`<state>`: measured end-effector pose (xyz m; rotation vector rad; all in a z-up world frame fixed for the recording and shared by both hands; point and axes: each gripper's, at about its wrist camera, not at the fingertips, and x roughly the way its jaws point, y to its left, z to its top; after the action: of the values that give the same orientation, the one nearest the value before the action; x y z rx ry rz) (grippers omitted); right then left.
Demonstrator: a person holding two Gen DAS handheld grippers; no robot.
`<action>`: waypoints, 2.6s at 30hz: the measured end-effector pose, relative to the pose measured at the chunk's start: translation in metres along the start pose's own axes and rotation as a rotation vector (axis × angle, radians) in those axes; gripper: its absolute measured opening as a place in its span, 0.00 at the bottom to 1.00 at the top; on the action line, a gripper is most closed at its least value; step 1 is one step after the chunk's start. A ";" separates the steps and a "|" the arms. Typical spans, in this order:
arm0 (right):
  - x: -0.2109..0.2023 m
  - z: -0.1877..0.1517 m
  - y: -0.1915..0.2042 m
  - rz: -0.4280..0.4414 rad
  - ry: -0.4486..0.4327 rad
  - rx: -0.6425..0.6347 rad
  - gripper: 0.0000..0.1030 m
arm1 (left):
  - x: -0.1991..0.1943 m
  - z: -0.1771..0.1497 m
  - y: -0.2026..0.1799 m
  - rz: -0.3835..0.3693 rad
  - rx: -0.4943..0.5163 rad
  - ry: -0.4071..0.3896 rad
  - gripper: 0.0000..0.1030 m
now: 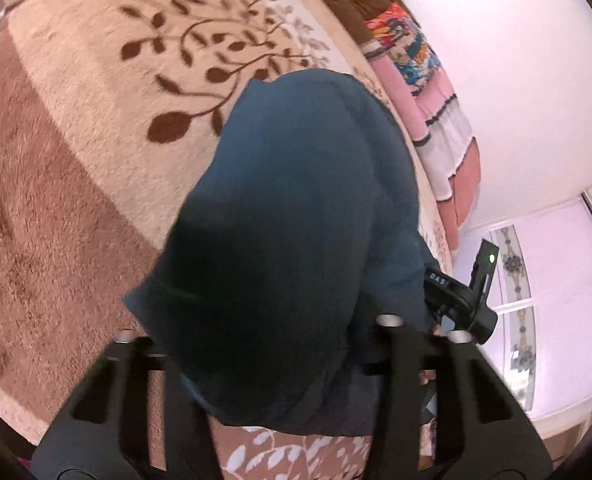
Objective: Fold large clothes
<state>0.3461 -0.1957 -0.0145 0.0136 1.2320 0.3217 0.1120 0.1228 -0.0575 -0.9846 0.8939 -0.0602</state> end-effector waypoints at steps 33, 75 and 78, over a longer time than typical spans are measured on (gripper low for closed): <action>-0.048 -0.112 0.018 0.118 0.052 0.008 0.08 | -0.033 -0.013 -0.037 0.062 0.201 -0.056 0.20; -0.140 -0.178 -0.072 0.425 -0.140 0.161 0.08 | -0.046 -0.101 -0.259 0.108 0.813 -0.184 0.19; -0.159 -0.189 -0.139 0.350 -0.212 0.288 0.08 | -0.031 -0.124 -0.283 0.092 0.888 -0.172 0.19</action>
<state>0.1570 -0.3992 0.0433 0.5039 1.0528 0.4314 0.1022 -0.1144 0.1424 -0.1165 0.6444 -0.2649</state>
